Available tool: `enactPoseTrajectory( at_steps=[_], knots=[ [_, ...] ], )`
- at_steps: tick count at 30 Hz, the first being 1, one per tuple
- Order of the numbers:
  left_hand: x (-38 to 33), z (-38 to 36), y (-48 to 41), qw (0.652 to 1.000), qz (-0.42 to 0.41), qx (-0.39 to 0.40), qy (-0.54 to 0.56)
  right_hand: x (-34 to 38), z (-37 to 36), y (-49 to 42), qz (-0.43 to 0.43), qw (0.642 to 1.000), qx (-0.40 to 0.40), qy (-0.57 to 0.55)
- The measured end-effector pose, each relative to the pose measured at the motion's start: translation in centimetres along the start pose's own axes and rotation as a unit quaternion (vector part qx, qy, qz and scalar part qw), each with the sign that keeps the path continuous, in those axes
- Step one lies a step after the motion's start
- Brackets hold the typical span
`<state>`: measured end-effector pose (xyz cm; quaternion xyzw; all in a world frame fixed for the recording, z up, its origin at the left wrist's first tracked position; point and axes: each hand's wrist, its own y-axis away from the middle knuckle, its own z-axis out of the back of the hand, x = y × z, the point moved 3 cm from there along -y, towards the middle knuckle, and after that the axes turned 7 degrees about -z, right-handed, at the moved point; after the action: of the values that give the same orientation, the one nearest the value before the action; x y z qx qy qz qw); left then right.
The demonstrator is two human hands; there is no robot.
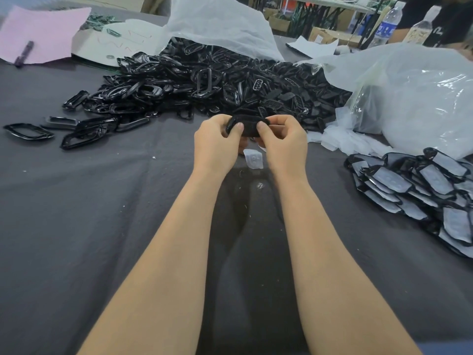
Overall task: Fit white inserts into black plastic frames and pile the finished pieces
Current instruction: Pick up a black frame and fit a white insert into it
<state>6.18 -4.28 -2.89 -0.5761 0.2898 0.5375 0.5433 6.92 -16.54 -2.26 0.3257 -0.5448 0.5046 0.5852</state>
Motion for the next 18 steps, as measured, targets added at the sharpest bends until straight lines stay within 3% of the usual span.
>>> enactPoseTrajectory(
  at_steps=[2, 4, 7, 9, 12, 15, 18],
  knots=[
    [0.1, 0.5, -0.1, 0.999, 0.006, -0.035, 0.035, 0.3, 0.3, -0.1, -0.003, 1.000, -0.004, 0.013],
    [0.3, 1.1, -0.3, 0.992, 0.023, -0.091, 0.082, 0.2, 0.9, -0.5, -0.005, 0.990, -0.010, 0.142],
    [0.6, 1.9, -0.5, 0.966, 0.061, -0.178, 0.176, -0.5, 1.1, -0.2, -0.066, 0.919, 0.063, 0.383],
    [0.7, 2.2, -0.5, 0.951, 0.076, -0.210, 0.215, -0.9, 0.5, 0.1, -0.086, 0.893, 0.105, 0.428],
    [0.7, 2.1, -0.4, 0.945, 0.090, -0.212, 0.233, -0.6, 0.3, 0.0, -0.061, 0.912, 0.095, 0.394],
    [0.7, 1.8, -0.4, 0.947, 0.095, -0.199, 0.233, -0.6, 0.6, -0.3, -0.045, 0.964, 0.078, 0.249],
    [0.8, 1.5, -0.4, 0.950, 0.102, -0.188, 0.229, -0.8, 0.5, -0.4, -0.063, 0.988, 0.093, 0.108]
  ],
)
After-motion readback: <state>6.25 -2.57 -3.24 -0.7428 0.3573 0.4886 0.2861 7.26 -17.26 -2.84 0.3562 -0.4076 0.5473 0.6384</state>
